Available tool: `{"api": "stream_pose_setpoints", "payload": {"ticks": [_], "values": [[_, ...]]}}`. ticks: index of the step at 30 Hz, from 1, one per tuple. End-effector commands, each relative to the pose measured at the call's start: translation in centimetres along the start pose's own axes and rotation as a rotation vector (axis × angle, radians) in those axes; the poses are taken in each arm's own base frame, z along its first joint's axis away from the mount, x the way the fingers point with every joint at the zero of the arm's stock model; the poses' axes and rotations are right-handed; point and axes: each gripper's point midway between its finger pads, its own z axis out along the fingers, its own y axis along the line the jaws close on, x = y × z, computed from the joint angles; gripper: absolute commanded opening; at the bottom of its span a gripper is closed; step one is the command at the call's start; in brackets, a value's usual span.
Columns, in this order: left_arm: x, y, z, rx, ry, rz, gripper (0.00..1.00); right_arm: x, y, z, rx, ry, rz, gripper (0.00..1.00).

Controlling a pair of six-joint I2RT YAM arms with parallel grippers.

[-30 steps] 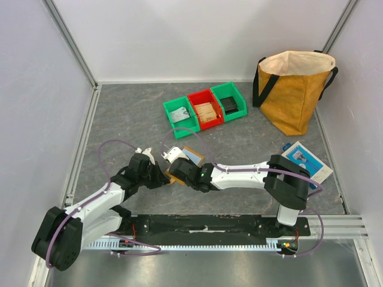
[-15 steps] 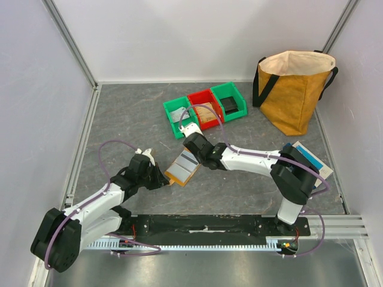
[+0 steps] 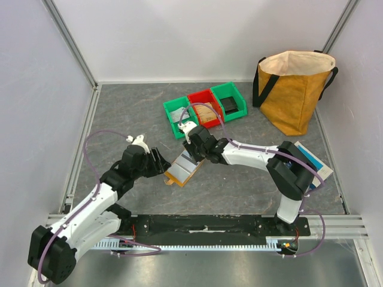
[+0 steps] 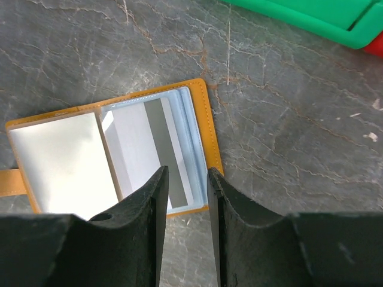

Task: Take the credit cards out of the card holder
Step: Remove the credit card from the card holder.

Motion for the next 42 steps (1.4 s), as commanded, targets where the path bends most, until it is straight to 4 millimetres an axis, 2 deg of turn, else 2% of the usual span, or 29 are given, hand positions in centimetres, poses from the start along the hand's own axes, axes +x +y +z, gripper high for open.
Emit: {"api": "stream_pose_setpoints", "payload": {"ticks": [1,4,8,10,16,18,23,25,27,33,36,42], "values": [[-2.6,-4.4,-1.4,0.146,-0.034,0.001,0.63,-0.5,1.0,1.8,-0.094,-0.022,0.033,0.39],[-2.1,-7.1,-1.1,0.272,0.026,-0.043,0.63,1.1,0.9,2.4,-0.106,0.007,0.047,0.38],[-1.1,-8.7,0.1,0.327,0.065,-0.066,0.61,3.2,0.7,1.6,-0.1,0.041,0.091,0.34],[-0.6,-8.8,0.9,0.321,0.079,-0.061,0.6,4.3,1.2,0.6,-0.126,0.055,0.132,0.33],[0.5,-7.2,3.3,0.271,0.075,-0.093,0.59,6.2,2.8,-2.8,-0.161,0.044,0.227,0.33],[1.0,-6.8,4.1,0.26,0.087,-0.106,0.58,5.9,3.0,-3.5,-0.175,0.023,0.245,0.33],[1.1,-7.3,5.0,0.282,0.093,-0.125,0.55,2.8,1.9,-5.1,-0.153,-0.076,0.266,0.33],[0.7,-7.8,5.2,0.291,0.087,-0.125,0.52,1.2,1.2,-5.0,-0.151,-0.121,0.283,0.32],[0.4,-7.9,5.5,0.287,0.086,-0.119,0.51,0.6,0.7,-4.5,-0.158,-0.135,0.302,0.31],[0.6,-7.8,6.8,0.267,0.114,-0.106,0.47,0.1,0.3,-3.0,-0.259,-0.168,0.389,0.26],[0.9,-7.5,7.2,0.252,0.117,-0.105,0.46,0.9,0.1,-2.1,-0.281,-0.157,0.404,0.25],[1.6,-6.5,8.0,0.22,0.135,-0.101,0.42,3.7,0.4,-0.7,-0.318,-0.101,0.426,0.21]]}}
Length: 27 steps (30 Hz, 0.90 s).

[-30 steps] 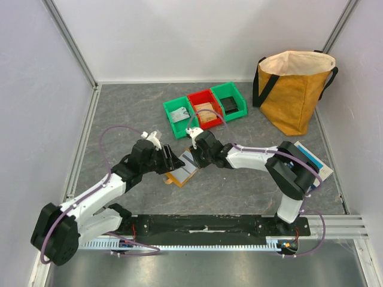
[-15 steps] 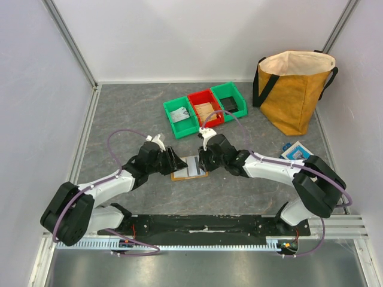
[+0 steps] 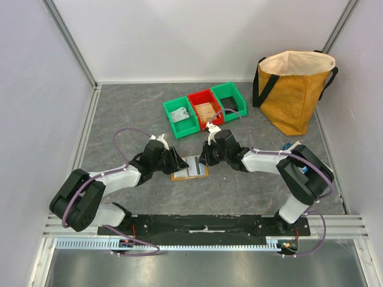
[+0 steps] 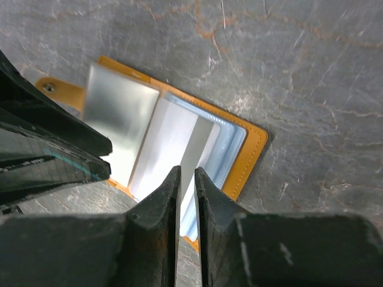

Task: Take the credit cards out of the card holder
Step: Remove the credit card from the card holder.

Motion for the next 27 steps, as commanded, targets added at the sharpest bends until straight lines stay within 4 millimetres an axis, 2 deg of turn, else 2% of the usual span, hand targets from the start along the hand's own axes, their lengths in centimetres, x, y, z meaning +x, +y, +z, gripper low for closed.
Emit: {"api": "stream_pose_setpoints", "payload": {"ticks": [1,7,12,21,27], "values": [[-1.2,-1.2,0.5,0.034,-0.035,0.016,0.42,1.2,0.2,0.7,-0.058,0.009,0.024,0.2],[-0.8,-0.7,0.9,0.027,-0.017,0.009,0.41,5.1,-1.7,1.0,-0.04,0.09,0.093,0.13],[-0.5,-0.3,1.1,0.015,-0.013,-0.001,0.4,7.2,-2.0,0.9,-0.049,0.133,0.141,0.09],[-0.3,0.1,1.2,0.019,-0.018,-0.036,0.28,8.0,-2.5,0.6,-0.034,0.163,0.158,0.07],[0.2,0.6,1.5,0.03,0.011,-0.057,0.26,8.1,-2.5,0.6,-0.039,0.17,0.162,0.06]]}}
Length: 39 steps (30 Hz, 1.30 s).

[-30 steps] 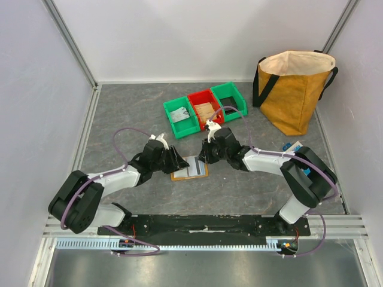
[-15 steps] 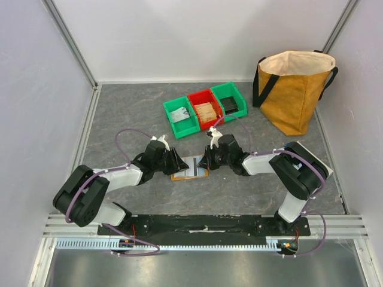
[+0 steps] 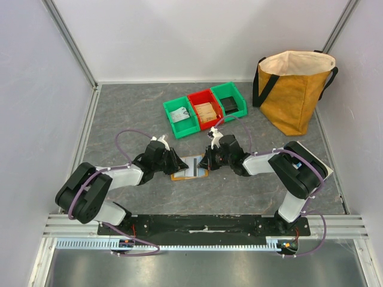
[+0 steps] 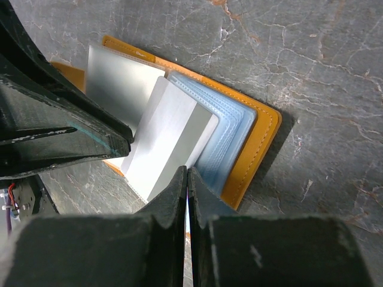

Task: Take the credit cards out of the card holder
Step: Remove the credit card from the card holder.

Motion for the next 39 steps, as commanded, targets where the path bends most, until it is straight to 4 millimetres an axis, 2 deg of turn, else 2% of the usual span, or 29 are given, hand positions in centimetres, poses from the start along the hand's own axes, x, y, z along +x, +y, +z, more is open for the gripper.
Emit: {"api": "stream_pose_setpoints", "payload": {"ticks": [1,10,16,22,27,31,39], "values": [[-0.2,0.0,0.3,0.029,-0.002,-0.032,0.26,4.4,-2.8,-0.5,0.091,0.134,0.047,0.06],[-0.6,1.8,0.1,-0.009,-0.015,-0.04,0.28,4.4,-3.0,-0.6,0.094,0.137,0.045,0.06],[-0.5,0.4,0.3,0.071,0.012,-0.008,0.27,4.4,-3.0,-0.6,0.089,0.139,0.046,0.06],[-0.3,0.1,0.9,0.094,0.035,0.0,0.26,4.5,-3.1,-0.7,0.088,0.14,0.048,0.06],[-0.2,0.3,1.0,0.095,0.032,-0.004,0.17,4.4,-3.1,-0.8,0.09,0.142,0.045,0.05],[-0.3,0.7,0.7,0.105,0.018,-0.014,0.02,4.5,-3.4,-0.9,0.098,0.143,0.047,0.05],[-0.2,1.5,-0.4,0.115,-0.004,-0.029,0.02,4.8,-4.1,-1.0,0.118,0.158,0.06,0.02]]}}
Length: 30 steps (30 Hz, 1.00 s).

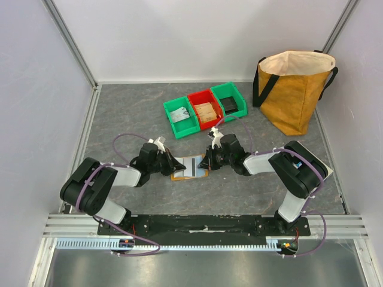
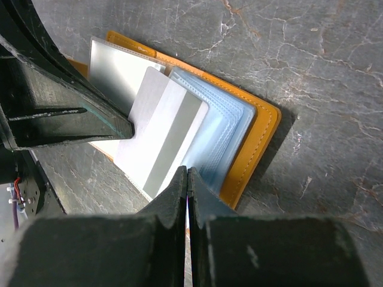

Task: Take the credit cards out of the card holder
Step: Remove the credit card from the card holder.

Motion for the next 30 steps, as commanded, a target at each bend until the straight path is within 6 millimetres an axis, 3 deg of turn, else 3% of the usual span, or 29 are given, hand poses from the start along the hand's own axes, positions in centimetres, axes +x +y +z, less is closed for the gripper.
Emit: {"api": "stream_pose_setpoints", "payload": {"ticks": [1,8,14,18,21,30], "values": [[-0.2,0.3,-0.9,0.015,-0.03,0.014,0.02,4.6,-3.9,-0.7,0.132,0.142,0.047,0.02],[-0.1,0.5,-1.4,0.023,-0.03,0.033,0.02,4.4,-3.8,-0.9,0.125,0.139,0.048,0.02],[-0.5,-0.5,-0.8,0.075,-0.016,0.05,0.27,4.5,-3.6,-0.8,0.114,0.144,0.048,0.02],[-0.6,-0.5,-0.4,0.073,-0.011,0.049,0.31,4.4,-3.6,-0.8,0.111,0.143,0.043,0.02],[-0.7,-0.5,-0.1,0.079,-0.012,0.051,0.31,4.4,-3.5,-0.8,0.108,0.146,0.046,0.02],[-0.9,-0.3,-1.0,0.066,-0.034,0.058,0.03,4.4,-3.8,-0.8,0.115,0.149,0.043,0.02]]}}
